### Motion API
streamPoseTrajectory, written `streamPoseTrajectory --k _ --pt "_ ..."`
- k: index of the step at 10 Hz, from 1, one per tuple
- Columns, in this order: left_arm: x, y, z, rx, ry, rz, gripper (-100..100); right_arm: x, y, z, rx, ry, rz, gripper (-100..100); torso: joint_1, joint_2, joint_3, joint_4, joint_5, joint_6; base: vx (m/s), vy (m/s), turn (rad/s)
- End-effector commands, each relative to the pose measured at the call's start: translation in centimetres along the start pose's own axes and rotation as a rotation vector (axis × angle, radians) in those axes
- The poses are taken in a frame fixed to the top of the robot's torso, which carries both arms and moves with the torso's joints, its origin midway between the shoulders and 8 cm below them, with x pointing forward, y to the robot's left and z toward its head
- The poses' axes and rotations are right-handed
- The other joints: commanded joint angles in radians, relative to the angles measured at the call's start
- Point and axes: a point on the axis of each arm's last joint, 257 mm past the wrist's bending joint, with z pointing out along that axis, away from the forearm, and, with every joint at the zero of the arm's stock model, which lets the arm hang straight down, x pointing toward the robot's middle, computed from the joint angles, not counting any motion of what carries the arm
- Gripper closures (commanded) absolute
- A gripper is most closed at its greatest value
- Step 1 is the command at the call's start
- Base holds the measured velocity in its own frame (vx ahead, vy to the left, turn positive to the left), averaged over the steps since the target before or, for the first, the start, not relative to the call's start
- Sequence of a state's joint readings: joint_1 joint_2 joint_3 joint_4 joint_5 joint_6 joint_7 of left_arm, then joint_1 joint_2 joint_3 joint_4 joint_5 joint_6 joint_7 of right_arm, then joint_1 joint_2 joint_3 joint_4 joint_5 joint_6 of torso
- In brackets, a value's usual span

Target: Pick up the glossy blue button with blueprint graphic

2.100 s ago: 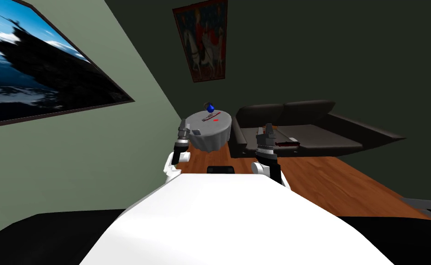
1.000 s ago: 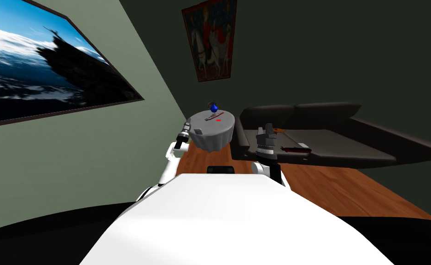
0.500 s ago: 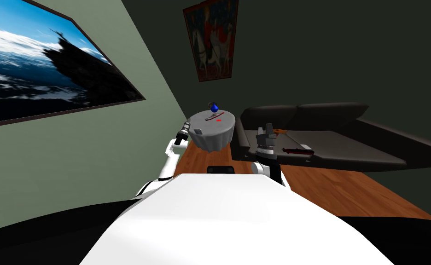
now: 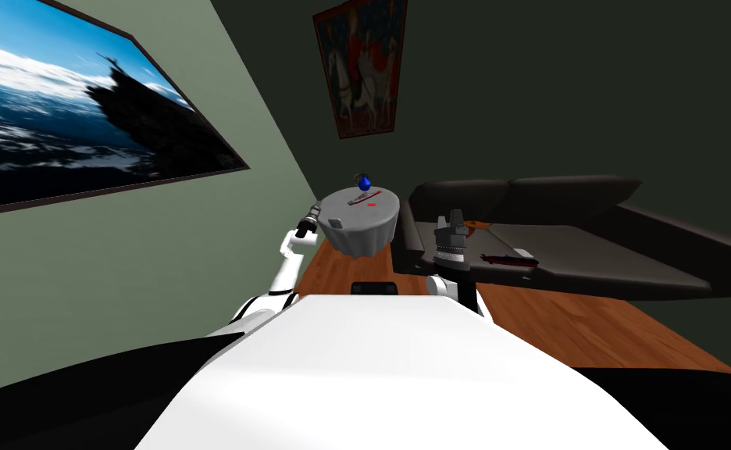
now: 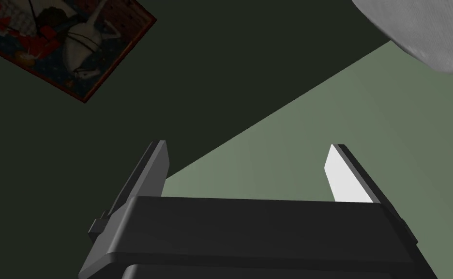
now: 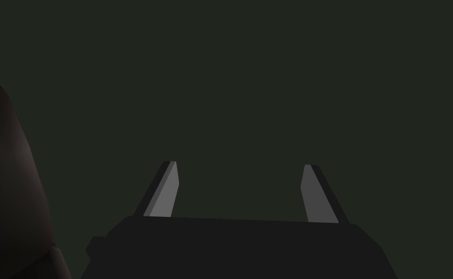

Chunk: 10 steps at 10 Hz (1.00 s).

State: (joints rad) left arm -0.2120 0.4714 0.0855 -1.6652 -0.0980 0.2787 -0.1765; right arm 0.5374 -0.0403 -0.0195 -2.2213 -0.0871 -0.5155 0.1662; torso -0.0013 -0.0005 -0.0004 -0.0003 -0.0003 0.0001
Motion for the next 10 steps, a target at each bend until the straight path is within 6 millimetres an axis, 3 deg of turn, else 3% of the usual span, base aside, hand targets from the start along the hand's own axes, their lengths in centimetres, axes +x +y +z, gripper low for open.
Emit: streamPoseTrajectory --k 1,3,4,5,6,7,8,9,10 --pt "-1.3 1.1 1.3 -0.053 -0.011 0.039 -100 0.0 0.0 0.0 0.000 0.000 0.000 0 0.000 0.000 0.000 0.000 0.000 0.000 0.004 -0.034 0.056" --pt "-1.0 2.5 1.7 -0.090 -0.003 0.038 -100 0.0 0.0 0.0 0.000 0.000 0.000 0 -0.001 0.000 0.000 0.000 0.000 0.000 0.007 -0.033 0.021" --pt "-2.5 3.4 2.6 -0.138 -0.015 0.074 -100 0.0 0.0 0.0 0.000 0.000 0.000 0 0.000 0.000 0.000 0.000 0.000 0.000 0.012 -0.046 0.047" --pt "-2.3 4.4 2.8 -0.171 -0.009 0.071 -100 0.0 0.0 0.0 0.000 0.000 0.000 0 -0.001 0.000 0.000 0.000 0.000 0.000 0.010 -0.052 0.034" --pt "-4.0 4.6 3.6 -0.199 -0.026 0.104 -100 0.0 0.0 0.0 0.000 0.000 0.000 0 -0.002 0.000 0.000 0.000 0.000 0.000 0.007 -0.067 0.039" --pt "-3.8 6.2 3.8 -0.252 -0.015 0.100 -100 0.0 0.0 0.0 0.000 0.000 0.000 0 -0.003 0.000 0.000 0.000 -0.001 0.000 0.007 -0.063 0.022" --pt "-5.6 6.1 4.7 -0.277 -0.034 0.127 -100 0.0 0.0 0.0 0.000 0.000 0.000 0 -0.003 0.000 0.000 0.000 0.000 0.000 0.002 -0.077 0.027" --pt "-5.3 8.1 4.6 -0.331 -0.021 0.123 -100 0.0 0.0 0.0 0.000 0.000 0.000 0 -0.004 0.000 0.000 0.000 -0.001 0.000 0.009 -0.069 0.021" --pt "-5.2 8.4 4.5 -0.345 -0.018 0.123 -100 0.0 0.0 0.0 0.000 0.000 0.000 0 -0.003 0.000 0.000 0.000 -0.001 0.000 0.012 -0.030 0.003"
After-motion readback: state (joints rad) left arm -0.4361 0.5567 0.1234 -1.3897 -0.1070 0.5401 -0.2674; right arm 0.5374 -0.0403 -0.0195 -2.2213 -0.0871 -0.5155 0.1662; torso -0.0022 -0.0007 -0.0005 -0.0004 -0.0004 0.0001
